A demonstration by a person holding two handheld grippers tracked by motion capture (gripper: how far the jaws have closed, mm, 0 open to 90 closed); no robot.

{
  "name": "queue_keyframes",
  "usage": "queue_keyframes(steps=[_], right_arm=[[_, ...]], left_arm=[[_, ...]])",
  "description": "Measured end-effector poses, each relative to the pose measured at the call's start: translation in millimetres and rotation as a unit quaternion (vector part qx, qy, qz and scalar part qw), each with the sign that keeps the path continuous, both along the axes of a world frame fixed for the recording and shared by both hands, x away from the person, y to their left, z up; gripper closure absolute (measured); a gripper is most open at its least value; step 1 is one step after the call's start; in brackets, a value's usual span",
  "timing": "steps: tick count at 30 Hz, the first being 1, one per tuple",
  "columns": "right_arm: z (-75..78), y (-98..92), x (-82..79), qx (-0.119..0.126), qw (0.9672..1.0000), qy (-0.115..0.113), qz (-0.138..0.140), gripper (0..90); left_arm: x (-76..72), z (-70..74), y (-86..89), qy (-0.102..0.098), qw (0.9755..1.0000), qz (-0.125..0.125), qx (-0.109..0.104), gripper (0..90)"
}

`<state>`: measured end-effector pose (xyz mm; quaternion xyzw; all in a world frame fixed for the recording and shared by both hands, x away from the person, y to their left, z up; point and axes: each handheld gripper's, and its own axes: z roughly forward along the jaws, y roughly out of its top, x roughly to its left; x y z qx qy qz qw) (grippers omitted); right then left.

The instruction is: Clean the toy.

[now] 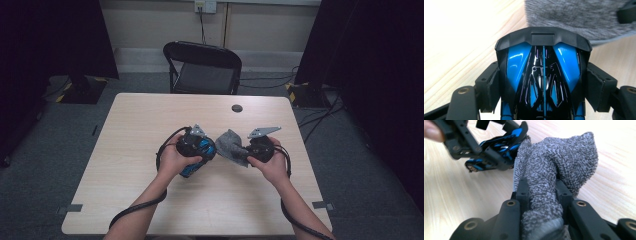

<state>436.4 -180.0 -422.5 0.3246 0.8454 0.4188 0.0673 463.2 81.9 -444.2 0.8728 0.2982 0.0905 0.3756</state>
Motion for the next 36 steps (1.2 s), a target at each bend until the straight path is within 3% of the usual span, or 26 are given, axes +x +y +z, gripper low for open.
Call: queue_keyframes(steps=[10, 15, 22, 25, 36], right_arm=[[-5.3, -7.5, -7.7, 0.006, 0.9999, 0.006, 0.013, 70.9], [-5.6, -14.6, -10.4, 0.004, 1.0, 0.002, 0.001, 70.9], [0.3, -30.8, 2.1, -0.005, 0.9982, -0.01, -0.059, 70.9], [4.8, -32.3, 8.9, -0.001, 0.997, -0.012, -0.076, 71.0], [18.2, -13.8, 29.4, -0.002, 0.9954, -0.02, -0.094, 71.0]], left_arm=[[7.3, 1.1, 7.2, 0.0, 0.9999, 0.017, -0.001, 25.5], [6.7, 7.9, 10.3, -0.005, 0.9999, 0.014, -0.004, 25.5], [-5.9, 19.1, 1.7, -0.014, 0.9998, -0.015, -0.005, 25.4], [-9.5, 21.7, -5.0, -0.014, 0.9994, -0.028, -0.017, 25.4], [-20.9, 25.1, -25.1, -0.014, 0.9975, -0.062, -0.03, 25.5]])
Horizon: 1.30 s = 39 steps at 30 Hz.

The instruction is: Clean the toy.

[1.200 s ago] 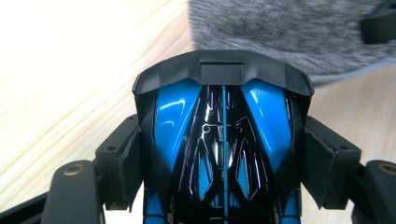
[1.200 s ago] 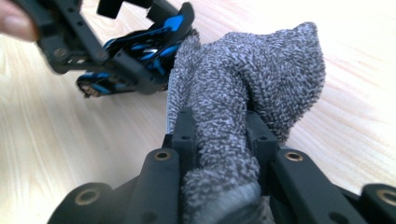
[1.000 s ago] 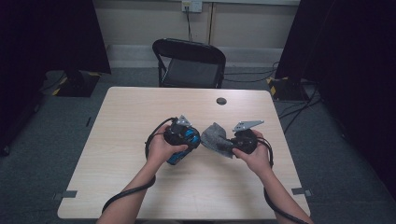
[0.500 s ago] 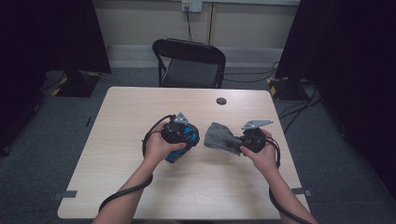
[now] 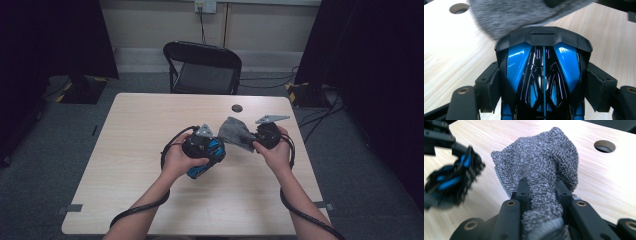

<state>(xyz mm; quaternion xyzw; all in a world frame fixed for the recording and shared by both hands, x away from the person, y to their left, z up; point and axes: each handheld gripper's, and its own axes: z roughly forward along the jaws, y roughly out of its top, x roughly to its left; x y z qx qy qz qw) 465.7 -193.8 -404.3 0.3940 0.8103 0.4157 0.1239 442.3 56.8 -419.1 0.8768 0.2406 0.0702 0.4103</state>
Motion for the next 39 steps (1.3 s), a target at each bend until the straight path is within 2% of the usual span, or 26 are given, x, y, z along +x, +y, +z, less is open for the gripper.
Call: queue_keyframes(steps=[3, 7, 11, 16, 22, 27, 39], right_arm=[[0.2, 6.7, 2.3, 0.001, 1.0, 0.002, 0.002, 71.0], [-1.3, 13.9, 2.7, 0.008, 0.9998, 0.004, 0.016, 70.9], [-3.0, 19.0, -1.5, 0.005, 0.9996, 0.007, 0.026, 70.9], [-4.3, 18.9, -5.1, 0.017, 0.9991, 0.008, 0.038, 71.0], [-5.8, 17.3, -10.1, 0.018, 0.9987, 0.008, 0.046, 71.0], [-7.7, 15.0, -14.8, 0.027, 0.9981, 0.008, 0.056, 71.0], [-13.7, 14.2, -26.4, 0.025, 0.997, 0.008, 0.073, 70.9]], left_arm=[[-3.8, -3.5, -4.2, 0.005, 0.9999, -0.006, -0.007, 25.4], [-3.2, -6.8, -5.9, 0.01, 0.9999, -0.011, -0.004, 25.4], [2.2, -8.2, -1.3, 0.012, 0.9999, 0.003, 0.003, 25.4], [8.5, -10.5, 8.5, 0.011, 0.9996, 0.02, 0.016, 25.5], [14.6, -14.1, 17.3, 0.015, 0.9988, 0.04, 0.022, 25.4], [18.7, -15.0, 22.5, 0.016, 0.9984, 0.048, 0.025, 25.4], [27.2, -16.0, 27.5, 0.016, 0.9973, 0.065, 0.029, 25.5]])
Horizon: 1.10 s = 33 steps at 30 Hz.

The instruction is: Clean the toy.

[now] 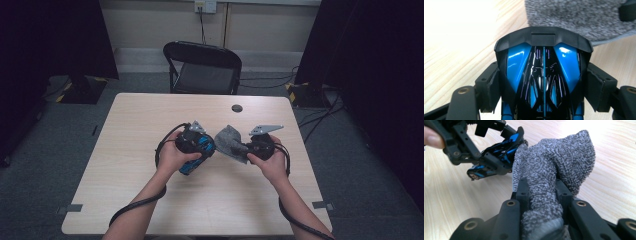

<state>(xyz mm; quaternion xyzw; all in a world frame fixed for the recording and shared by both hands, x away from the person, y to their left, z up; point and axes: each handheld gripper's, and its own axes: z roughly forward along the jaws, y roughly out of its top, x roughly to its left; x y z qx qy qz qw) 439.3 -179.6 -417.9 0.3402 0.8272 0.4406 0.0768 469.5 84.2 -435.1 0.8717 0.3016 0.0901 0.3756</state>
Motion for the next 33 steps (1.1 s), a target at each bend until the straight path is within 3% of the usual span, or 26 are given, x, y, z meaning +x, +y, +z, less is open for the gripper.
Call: queue_keyframes(steps=[13, 25, 33], right_arm=[[-7.5, -11.5, -6.9, 0.008, 0.9999, 0.009, 0.002, 70.9], [-1.2, -34.5, 12.8, 0.002, 0.9982, 0.001, -0.059, 70.8], [5.5, -32.9, 23.4, 0.001, 0.9973, 0.0, -0.074, 70.8]], left_arm=[[8.4, 5.2, 12.2, -0.007, 0.9997, 0.024, -0.008, 25.5], [-12.8, 16.8, 1.7, -0.016, 0.9996, -0.019, -0.013, 25.4], [-22.7, 20.1, -14.1, -0.019, 0.9984, -0.05, -0.017, 25.4]])
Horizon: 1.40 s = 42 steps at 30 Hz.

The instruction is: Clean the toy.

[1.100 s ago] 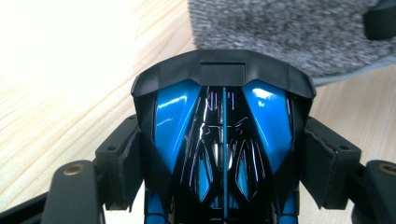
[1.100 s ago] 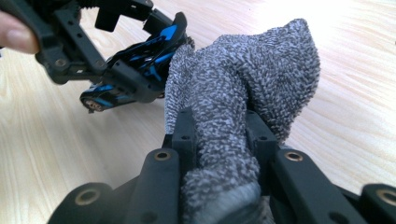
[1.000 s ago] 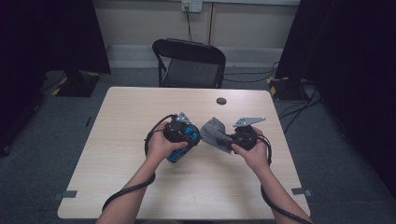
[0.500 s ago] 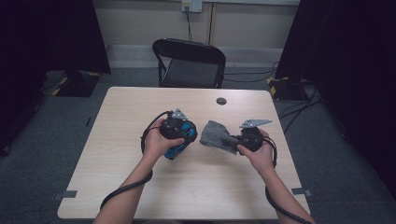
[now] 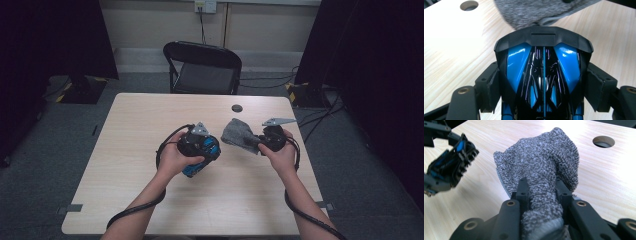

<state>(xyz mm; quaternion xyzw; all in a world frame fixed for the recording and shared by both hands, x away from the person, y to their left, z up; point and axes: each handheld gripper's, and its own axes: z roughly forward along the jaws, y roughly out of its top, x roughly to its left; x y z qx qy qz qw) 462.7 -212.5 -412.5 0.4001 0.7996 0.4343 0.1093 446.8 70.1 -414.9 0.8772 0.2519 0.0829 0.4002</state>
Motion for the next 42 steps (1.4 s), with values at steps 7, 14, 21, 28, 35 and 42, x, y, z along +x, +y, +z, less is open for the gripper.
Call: queue_keyframes(steps=[7, 14, 21, 28, 35, 42], right_arm=[[6.6, 7.4, 4.8, 0.002, 1.0, -0.004, -0.002, 70.8], [12.3, 17.9, 7.4, -0.003, 0.9999, -0.01, 0.007, 70.8], [10.0, 26.7, 1.0, 0.008, 0.9995, -0.009, 0.031, 70.8], [7.6, 31.8, -5.9, 0.004, 0.9985, -0.012, 0.054, 70.8], [5.3, 28.7, -11.0, 0.013, 0.9978, -0.009, 0.064, 70.8], [2.3, 29.6, -16.8, 0.014, 0.9971, -0.006, 0.074, 70.9]], left_arm=[[-2.7, -2.4, -8.0, 0.004, 0.9999, -0.013, -0.001, 25.4], [-3.4, -3.8, -15.4, 0.008, 0.9997, -0.024, 0.001, 25.4], [3.7, -8.8, -13.9, 0.014, 0.9998, -0.013, 0.01, 25.4], [9.1, -10.5, -9.2, 0.014, 0.9998, 0.001, 0.015, 25.4], [13.5, -10.8, -3.6, 0.017, 0.9996, 0.014, 0.019, 25.4], [18.8, -10.3, 2.0, 0.017, 0.9992, 0.029, 0.02, 25.4]])
